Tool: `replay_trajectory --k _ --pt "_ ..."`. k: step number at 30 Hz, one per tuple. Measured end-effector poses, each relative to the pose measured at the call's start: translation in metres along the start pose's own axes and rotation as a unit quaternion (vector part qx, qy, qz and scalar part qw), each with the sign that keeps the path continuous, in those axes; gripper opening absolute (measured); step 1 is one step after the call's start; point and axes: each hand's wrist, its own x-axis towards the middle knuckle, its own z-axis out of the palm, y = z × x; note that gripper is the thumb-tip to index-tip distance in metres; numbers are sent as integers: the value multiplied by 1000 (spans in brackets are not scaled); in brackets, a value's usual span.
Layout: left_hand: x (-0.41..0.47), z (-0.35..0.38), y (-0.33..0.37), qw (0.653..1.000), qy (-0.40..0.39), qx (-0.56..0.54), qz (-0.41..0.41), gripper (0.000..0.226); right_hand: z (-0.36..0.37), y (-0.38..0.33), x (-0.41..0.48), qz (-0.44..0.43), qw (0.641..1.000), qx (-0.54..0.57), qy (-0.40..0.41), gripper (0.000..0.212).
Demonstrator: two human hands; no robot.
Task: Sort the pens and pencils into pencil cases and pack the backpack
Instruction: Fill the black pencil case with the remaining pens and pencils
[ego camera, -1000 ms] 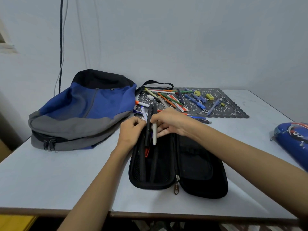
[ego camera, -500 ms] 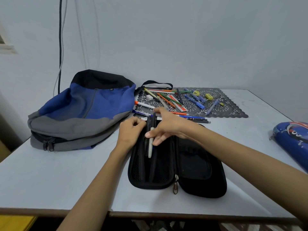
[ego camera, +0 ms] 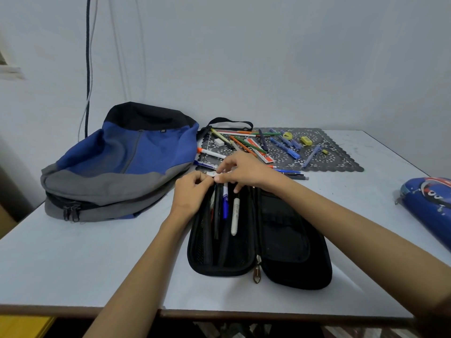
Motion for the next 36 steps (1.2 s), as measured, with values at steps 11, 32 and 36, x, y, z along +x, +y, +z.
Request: replay_trajectory --k 11,32,36 --pt "-1 -1 1 1000 0 7 0 19 4 -1 -3 32 996 76 -31 34" --pt "-2 0 2 1000 0 4 0 23 -16 0 -11 61 986 -138 -75 33" --pt "-2 -1 2 1000 0 7 -1 24 -13 -3 -12 97 986 -111 -82 31"
